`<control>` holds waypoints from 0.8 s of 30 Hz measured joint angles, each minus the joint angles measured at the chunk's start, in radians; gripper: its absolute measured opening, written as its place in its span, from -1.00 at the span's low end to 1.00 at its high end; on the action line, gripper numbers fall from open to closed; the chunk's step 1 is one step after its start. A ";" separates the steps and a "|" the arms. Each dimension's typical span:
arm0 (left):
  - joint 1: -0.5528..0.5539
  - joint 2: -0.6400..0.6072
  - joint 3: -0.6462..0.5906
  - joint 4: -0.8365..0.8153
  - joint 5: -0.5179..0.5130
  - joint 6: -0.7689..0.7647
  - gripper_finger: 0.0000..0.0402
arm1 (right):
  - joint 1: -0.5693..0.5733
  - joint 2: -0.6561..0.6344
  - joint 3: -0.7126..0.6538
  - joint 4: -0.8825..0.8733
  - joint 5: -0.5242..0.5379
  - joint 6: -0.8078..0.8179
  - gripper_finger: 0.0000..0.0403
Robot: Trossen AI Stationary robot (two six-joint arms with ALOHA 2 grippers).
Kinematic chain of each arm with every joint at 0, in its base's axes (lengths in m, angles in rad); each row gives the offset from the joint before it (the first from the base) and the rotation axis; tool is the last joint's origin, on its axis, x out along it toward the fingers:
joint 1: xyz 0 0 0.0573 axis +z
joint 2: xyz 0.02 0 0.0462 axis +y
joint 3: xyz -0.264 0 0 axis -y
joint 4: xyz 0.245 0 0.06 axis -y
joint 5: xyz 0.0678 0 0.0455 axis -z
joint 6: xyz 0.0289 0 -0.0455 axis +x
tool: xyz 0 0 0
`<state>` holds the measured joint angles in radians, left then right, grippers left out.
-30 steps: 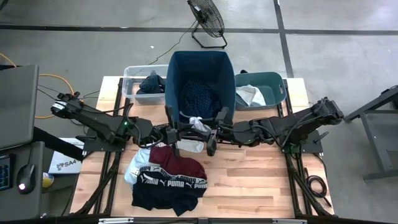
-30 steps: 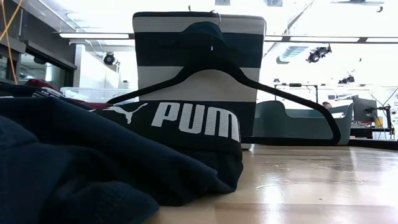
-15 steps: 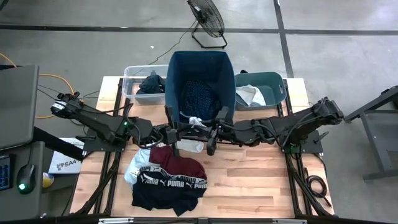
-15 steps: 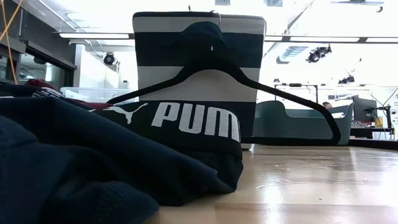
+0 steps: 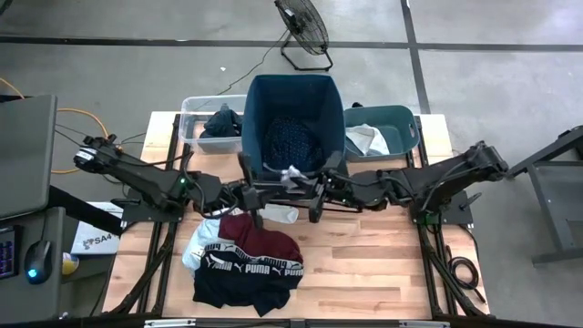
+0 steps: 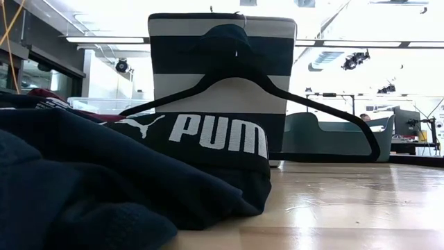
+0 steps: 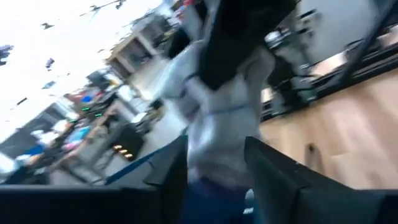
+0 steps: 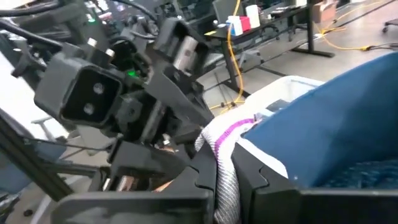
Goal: Pick & Place Cloths
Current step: Put the gray sock into the green bin
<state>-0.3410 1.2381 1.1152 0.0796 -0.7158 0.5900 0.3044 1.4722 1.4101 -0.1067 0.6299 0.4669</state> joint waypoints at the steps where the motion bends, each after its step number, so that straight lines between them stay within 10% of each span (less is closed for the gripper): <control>1: 0.001 -0.006 0.000 0.001 -0.021 0.011 -0.18 | -0.003 -0.011 0.000 -0.018 0.012 0.000 -0.96; 24: 0.001 -0.080 0.000 -0.008 -0.065 -0.080 -0.01 | -0.336 -0.271 0.000 -0.863 0.156 0.250 -0.97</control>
<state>-0.3405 1.1580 1.1152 0.0715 -0.7803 0.5100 -0.0319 1.2015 1.4101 -0.9700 0.7859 0.7166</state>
